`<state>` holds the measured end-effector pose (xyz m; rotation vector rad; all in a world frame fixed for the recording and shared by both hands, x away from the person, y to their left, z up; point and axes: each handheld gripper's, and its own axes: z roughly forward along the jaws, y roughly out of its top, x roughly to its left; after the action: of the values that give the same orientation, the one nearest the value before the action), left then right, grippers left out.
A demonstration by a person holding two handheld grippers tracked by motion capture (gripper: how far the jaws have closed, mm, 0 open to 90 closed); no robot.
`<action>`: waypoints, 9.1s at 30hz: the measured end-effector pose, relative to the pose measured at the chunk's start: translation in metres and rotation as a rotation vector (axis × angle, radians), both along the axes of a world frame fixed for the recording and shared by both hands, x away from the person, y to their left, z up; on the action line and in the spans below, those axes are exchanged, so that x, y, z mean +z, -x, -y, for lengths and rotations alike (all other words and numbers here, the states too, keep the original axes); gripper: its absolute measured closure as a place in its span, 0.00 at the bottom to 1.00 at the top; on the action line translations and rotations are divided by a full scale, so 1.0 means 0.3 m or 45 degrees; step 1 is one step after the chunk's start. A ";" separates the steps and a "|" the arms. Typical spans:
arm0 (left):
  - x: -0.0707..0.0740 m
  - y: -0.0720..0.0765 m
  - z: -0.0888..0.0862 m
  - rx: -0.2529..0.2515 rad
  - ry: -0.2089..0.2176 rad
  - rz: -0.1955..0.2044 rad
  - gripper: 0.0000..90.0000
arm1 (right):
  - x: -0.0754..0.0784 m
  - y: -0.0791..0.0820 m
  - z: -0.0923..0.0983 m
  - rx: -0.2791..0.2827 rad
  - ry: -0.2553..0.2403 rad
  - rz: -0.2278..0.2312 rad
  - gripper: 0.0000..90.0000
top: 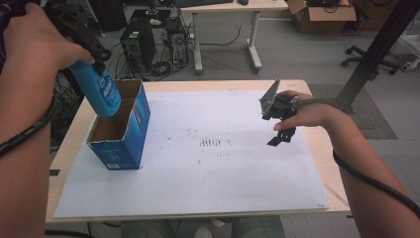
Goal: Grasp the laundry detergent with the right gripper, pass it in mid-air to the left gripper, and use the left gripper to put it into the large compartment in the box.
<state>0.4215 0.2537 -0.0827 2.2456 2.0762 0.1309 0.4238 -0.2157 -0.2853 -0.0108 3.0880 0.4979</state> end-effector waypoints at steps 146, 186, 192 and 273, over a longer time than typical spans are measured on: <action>-0.659 -0.020 -0.045 -0.001 0.002 -0.109 0.32 | -0.051 0.028 0.017 -0.011 -0.042 -0.037 0.04; -0.489 0.018 -0.026 -0.120 -0.014 -0.013 0.04 | -0.023 0.031 0.024 -0.017 -0.066 -0.013 0.04; -0.409 0.025 0.003 -0.208 -0.002 0.038 0.00 | -0.017 0.032 0.026 -0.022 -0.066 -0.010 0.04; -0.458 0.101 0.557 -1.905 -0.091 -0.028 0.00 | 0.057 0.006 -0.052 0.022 0.059 -0.012 0.04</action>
<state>0.3912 0.0867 -0.2201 3.0851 -0.0091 0.0578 0.4220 -0.2001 -0.2681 -0.0359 3.1104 0.4285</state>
